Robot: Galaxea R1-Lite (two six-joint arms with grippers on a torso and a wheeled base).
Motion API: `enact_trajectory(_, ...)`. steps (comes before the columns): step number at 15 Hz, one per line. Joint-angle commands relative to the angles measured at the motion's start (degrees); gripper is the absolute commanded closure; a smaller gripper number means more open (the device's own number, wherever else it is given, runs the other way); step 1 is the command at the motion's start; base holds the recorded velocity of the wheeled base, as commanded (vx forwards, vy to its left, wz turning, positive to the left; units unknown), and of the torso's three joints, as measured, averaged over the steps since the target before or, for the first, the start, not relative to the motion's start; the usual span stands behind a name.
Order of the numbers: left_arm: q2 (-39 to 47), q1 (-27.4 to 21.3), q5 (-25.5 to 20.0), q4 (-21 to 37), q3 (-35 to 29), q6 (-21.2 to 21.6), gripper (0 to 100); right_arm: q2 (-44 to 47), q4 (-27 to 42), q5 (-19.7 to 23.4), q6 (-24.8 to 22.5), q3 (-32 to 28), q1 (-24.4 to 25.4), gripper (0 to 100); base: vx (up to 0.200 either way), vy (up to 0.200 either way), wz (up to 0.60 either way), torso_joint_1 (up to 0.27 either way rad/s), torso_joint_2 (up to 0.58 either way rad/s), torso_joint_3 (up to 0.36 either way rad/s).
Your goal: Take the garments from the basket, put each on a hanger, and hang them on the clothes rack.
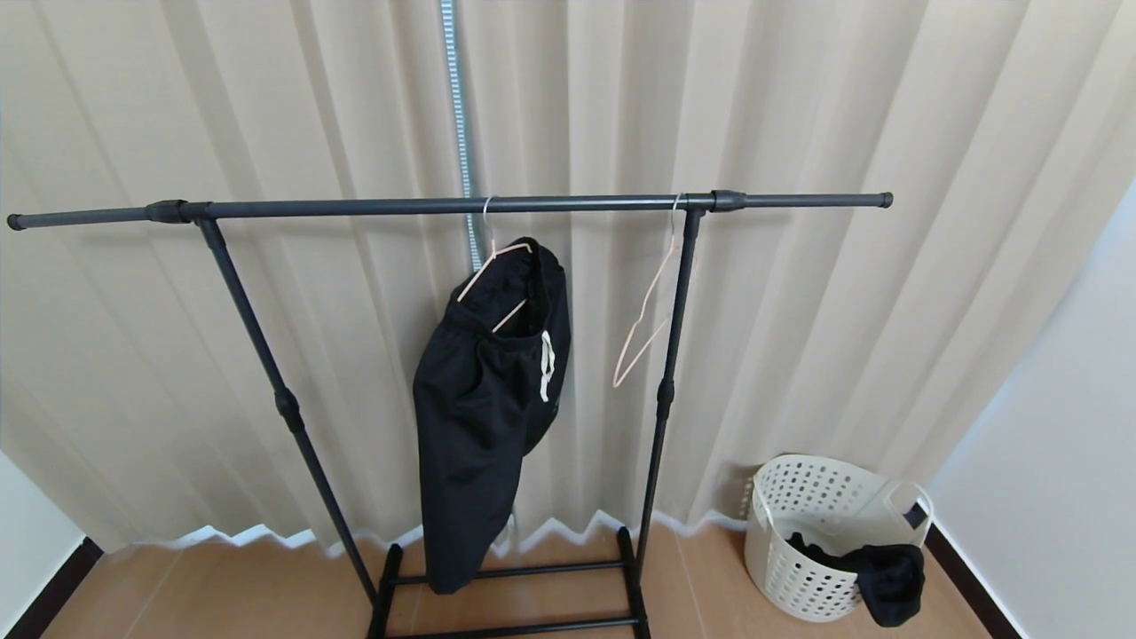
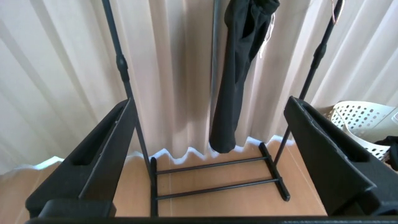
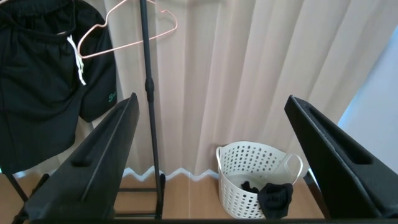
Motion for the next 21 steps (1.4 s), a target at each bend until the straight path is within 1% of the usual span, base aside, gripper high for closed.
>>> enact_trajectory(1,0.28,0.00,0.01,-0.02,-0.02,0.00,0,0.15,-0.04,0.02,-0.02,0.00,0.04,0,0.000,0.000,0.00,-0.149,0.35,0.193)
enact_trajectory(11,0.28,0.00,0.01,-0.02,-0.02,0.00,0,0.06,-0.04,0.02,-0.02,0.00,0.04,0,0.000,0.000,0.00,-0.162,0.38,0.222)
enact_trajectory(21,0.28,0.00,0.01,-0.02,-0.02,0.09,0,0.15,-0.04,0.02,-0.02,0.00,0.04,0,0.000,0.000,0.00,-0.207,0.54,0.322)
